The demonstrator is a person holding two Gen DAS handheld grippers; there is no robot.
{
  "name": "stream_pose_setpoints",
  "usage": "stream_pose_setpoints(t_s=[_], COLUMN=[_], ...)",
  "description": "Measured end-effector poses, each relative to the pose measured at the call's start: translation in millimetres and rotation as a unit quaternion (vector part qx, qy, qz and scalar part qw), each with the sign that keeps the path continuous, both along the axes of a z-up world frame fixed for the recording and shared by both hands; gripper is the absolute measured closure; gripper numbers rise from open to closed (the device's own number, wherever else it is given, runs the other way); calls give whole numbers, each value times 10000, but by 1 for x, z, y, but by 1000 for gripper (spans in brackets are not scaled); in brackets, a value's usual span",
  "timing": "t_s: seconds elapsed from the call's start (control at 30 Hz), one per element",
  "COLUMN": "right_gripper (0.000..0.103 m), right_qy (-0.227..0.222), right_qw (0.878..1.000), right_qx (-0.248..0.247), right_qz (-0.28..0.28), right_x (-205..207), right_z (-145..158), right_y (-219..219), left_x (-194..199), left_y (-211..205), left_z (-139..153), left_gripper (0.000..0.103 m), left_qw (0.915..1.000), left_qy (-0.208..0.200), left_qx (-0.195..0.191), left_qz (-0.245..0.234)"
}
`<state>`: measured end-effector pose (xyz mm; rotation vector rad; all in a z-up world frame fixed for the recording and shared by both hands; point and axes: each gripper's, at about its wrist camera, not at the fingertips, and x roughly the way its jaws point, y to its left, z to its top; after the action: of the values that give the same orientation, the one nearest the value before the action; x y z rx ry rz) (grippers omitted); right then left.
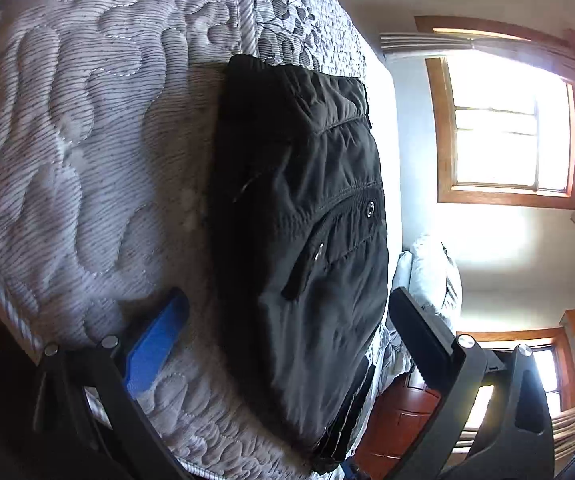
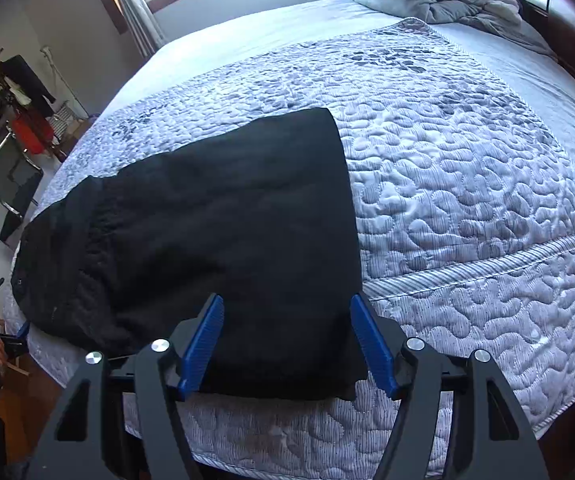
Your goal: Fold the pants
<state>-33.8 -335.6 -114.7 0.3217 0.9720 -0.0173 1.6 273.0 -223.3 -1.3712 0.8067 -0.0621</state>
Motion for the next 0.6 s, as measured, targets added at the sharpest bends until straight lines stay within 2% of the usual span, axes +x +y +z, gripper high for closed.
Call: stream_pose_setpoints(t_s=[0.13, 0.2, 0.3, 0.33, 0.37, 0.43, 0.5, 0.6], right_gripper=[36, 36, 36, 36, 36, 36, 35, 34], right_qy=[56, 79, 86, 92, 103, 128, 140, 149], right_qw=[10000, 10000, 9999, 9999, 9999, 9998, 9998, 9996], right_qx=[-26, -50, -50, -85, -112, -147, -147, -206], right_qz=[-1, 5, 24, 37, 46, 51, 45, 73], right_x=[1, 1, 1, 1, 2, 3, 4, 4], right_z=[-2, -2, -2, -1, -2, -2, -3, -3], right_y=[1, 2, 3, 4, 4, 5, 5, 7], left_x=[12, 21, 26, 29, 30, 31, 29, 25], left_y=[-6, -10, -13, -14, -15, -14, -13, -12], left_z=[0, -1, -2, -1, -1, -7, -14, -16], left_gripper=[4, 4, 7, 20, 48, 74, 74, 83], left_qw=[9996, 9998, 9998, 9996, 9996, 9985, 9988, 9991], left_qy=[-151, -27, -58, -86, 9, 388, 366, 265], left_qx=[-240, -127, -69, -89, -42, 121, -28, -134], left_qz=[-70, -118, -179, -240, -286, -354, -326, -290])
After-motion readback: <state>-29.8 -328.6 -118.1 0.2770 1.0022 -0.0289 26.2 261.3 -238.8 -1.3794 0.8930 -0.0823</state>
